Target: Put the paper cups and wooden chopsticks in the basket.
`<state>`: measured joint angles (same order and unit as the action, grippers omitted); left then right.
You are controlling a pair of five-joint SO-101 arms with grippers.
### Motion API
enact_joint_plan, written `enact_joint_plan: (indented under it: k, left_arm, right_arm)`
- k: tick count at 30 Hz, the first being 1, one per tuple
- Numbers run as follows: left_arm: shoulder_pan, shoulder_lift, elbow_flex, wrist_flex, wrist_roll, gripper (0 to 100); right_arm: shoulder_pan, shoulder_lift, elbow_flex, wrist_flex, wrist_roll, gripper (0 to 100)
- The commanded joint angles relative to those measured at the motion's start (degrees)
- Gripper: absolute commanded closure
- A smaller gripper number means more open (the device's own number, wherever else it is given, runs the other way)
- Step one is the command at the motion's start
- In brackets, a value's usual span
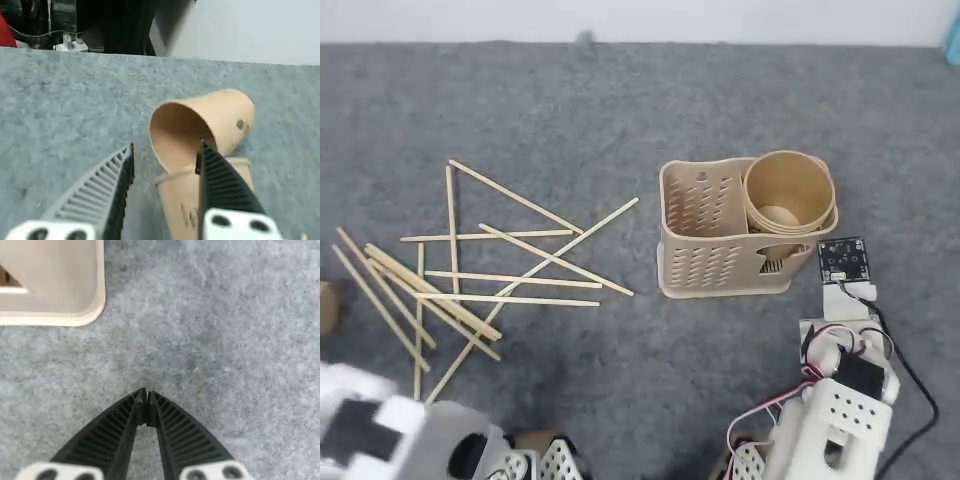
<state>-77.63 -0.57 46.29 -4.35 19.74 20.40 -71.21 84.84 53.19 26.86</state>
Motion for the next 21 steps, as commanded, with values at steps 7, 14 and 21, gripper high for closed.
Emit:
enact_joint_plan:
  k: [7,14,21]
  left_arm:
    - [2.99,15.74,-21.49,-1.93,2.99,80]
    - [5.80,18.64,-24.66,-2.55,2.99,80]
    - [6.77,23.30,-24.57,-4.92,2.99,81]
  right_arm:
    - [-4.00,-1.01,0.00,1.36,0.79,99.1]
    - [-4.18,-1.01,0.00,1.36,0.79,99.1]
    - [-4.18,-1.01,0.00,1.36,0.79,99.1]
